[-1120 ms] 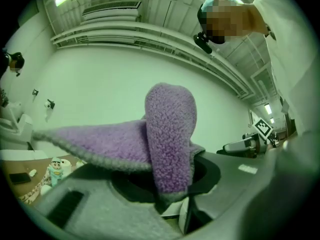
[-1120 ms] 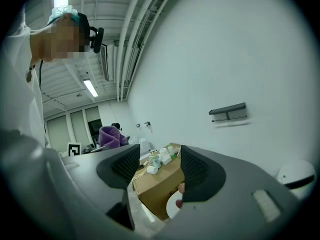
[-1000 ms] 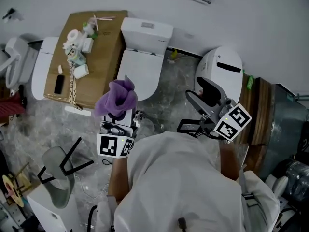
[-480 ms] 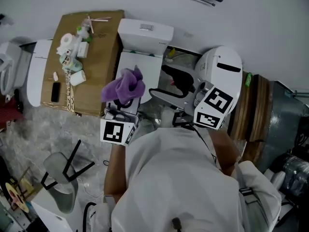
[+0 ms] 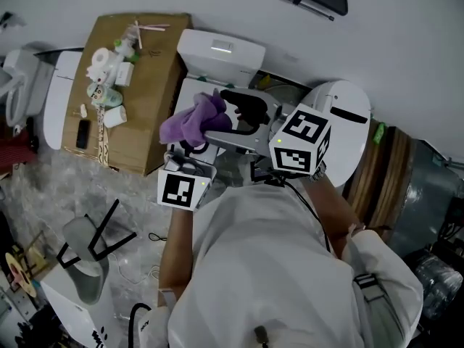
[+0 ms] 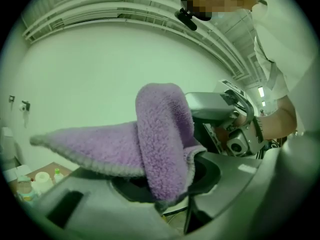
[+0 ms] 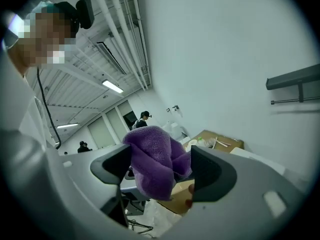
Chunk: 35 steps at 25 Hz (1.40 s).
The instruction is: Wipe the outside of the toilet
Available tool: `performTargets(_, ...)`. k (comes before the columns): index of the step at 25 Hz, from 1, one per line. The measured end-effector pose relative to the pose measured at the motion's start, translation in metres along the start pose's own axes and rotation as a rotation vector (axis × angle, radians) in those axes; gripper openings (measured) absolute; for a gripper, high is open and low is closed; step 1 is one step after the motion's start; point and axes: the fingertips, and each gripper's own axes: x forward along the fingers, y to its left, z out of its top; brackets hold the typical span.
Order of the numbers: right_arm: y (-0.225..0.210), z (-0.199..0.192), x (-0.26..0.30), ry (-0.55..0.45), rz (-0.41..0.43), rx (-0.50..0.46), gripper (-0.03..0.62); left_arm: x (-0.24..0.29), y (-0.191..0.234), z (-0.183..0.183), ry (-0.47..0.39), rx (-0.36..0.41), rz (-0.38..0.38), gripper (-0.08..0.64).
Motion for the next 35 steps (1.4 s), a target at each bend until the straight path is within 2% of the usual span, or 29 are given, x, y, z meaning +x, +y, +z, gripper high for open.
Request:
performTargets(5, -0.035, 0.009, -0.007, 0.041, 0.03, 0.069, 0.374, 0.042, -0.014, 0.018, -0.063, 0.001, -0.011, 0.132)
performTargets(8, -0.05, 0.011, -0.014, 0.068, 0.055, 0.092, 0.35, 0.062, -0.023, 0.023, -0.081, -0.003, -0.006, 0.132)
performTargets(11, -0.059, 0.012, -0.022, 0.112, 0.075, 0.046, 0.295, 0.074, -0.028, 0.018, -0.074, 0.005, 0.003, 0.137)
performTargets(14, -0.065, 0.009, -0.029, 0.158, 0.078, -0.01, 0.235, 0.078, -0.033, 0.001, -0.023, 0.01, 0.017, 0.16)
performTargets(19, -0.08, 0.012, -0.039, 0.18, 0.09, -0.054, 0.16, 0.093, -0.035, -0.006, -0.03, -0.01, 0.06, 0.213)
performTargets(23, -0.096, 0.018, -0.046, 0.166, 0.091, -0.052, 0.144, 0.1, -0.03, -0.008, -0.026, -0.002, 0.111, 0.247)
performTargets(27, -0.131, 0.032, -0.057, 0.126, 0.016, -0.032, 0.141, 0.095, -0.017, -0.012, -0.039, -0.027, 0.178, 0.25)
performTargets(29, -0.152, 0.039, -0.063, 0.108, -0.031, -0.02, 0.141, 0.093, -0.005, -0.015, -0.051, -0.05, 0.214, 0.202)
performTargets(31, -0.173, 0.043, -0.067, 0.091, -0.083, -0.014, 0.142, 0.094, 0.008, -0.018, -0.059, -0.056, 0.248, 0.122)
performTargets(34, -0.216, 0.042, -0.07, 0.07, -0.179, -0.005, 0.143, 0.103, 0.036, -0.025, -0.057, -0.054, 0.275, 0.019)
performTargets(35, -0.233, 0.039, -0.071, 0.065, -0.215, 0.003, 0.143, 0.109, 0.047, -0.029, -0.053, -0.057, 0.279, 0.005)
